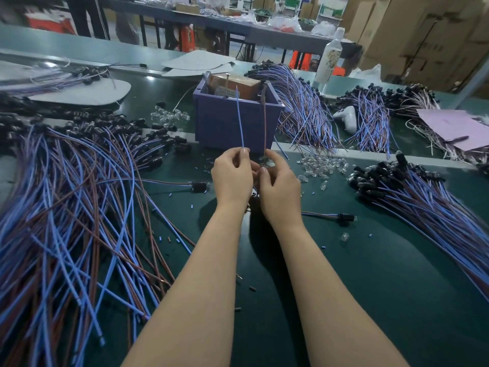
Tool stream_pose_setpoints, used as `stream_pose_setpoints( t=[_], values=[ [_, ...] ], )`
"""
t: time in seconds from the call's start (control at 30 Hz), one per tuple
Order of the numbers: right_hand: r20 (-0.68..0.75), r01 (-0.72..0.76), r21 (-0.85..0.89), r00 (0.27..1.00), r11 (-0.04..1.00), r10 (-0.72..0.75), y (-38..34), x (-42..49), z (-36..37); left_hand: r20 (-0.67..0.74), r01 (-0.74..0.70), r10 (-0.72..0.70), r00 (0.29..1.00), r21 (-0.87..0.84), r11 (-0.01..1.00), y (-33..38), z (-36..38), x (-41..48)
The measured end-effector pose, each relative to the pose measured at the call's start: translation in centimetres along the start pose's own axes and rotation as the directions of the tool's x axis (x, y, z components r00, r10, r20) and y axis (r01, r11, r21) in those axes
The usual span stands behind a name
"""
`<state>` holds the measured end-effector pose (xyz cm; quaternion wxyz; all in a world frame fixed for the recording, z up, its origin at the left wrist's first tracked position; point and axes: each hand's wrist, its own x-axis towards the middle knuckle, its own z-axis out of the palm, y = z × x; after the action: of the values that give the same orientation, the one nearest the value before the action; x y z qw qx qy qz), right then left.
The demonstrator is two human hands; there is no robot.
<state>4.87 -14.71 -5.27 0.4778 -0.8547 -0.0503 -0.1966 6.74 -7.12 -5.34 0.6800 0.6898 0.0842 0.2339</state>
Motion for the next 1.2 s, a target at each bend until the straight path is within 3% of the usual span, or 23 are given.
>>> stream_pose_setpoints(
  t=[0.47, 1.2],
  values=[
    [0.005, -0.034, 0.020, 0.999, 0.999, 0.034, 0.11, 0.03, 0.13, -0.051, 0.022, -0.022, 0.998, 0.004, 1.000, -0.11, 0.03, 0.10],
    [0.009, -0.088, 0.036, 0.996, 0.995, 0.088, -0.15, -0.05, 0.01, 0.021, 0.047, -0.047, 0.999, 0.012, 0.999, 0.03, -0.24, 0.20]
  ],
)
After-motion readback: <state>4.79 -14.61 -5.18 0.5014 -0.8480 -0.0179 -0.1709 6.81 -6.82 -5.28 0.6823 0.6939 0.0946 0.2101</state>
